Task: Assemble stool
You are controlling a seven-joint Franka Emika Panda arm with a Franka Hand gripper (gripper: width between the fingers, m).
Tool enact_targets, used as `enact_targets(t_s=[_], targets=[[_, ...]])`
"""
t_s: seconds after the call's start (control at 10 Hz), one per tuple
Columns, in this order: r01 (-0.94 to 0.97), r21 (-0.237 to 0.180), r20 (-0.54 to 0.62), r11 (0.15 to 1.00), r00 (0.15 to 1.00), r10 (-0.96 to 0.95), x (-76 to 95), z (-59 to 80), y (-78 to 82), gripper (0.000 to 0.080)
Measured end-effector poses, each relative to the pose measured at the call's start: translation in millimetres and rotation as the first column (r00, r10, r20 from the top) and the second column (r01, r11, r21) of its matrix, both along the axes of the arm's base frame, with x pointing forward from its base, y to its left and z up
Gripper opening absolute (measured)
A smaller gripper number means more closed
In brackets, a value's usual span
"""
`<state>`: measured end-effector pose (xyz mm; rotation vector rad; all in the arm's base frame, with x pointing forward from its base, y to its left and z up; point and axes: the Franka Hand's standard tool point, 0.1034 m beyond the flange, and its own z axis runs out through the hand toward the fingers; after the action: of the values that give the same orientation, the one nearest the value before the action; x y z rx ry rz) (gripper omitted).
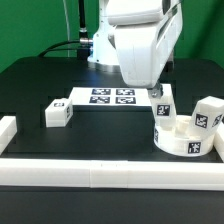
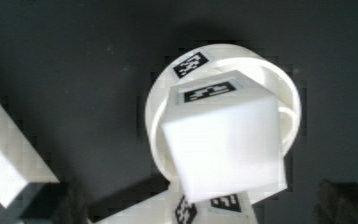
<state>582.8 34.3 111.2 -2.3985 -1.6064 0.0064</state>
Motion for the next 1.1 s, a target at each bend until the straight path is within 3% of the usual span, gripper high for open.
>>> enact_targets(t_s=[0.5,1.0,1.1], targets=[[0.002,-0.011,0.050,1.000,0.999,-0.001,-1.1,-15.0,-1.7,0.0649],[0.005,-0.010,0.037,1.000,0.999,-0.005,-4.2,-20.6,1.6,0.0649],[0.005,-0.009,0.034,1.000,0.999,-0.005,-4.9,-22.1,1.5,0.0524]])
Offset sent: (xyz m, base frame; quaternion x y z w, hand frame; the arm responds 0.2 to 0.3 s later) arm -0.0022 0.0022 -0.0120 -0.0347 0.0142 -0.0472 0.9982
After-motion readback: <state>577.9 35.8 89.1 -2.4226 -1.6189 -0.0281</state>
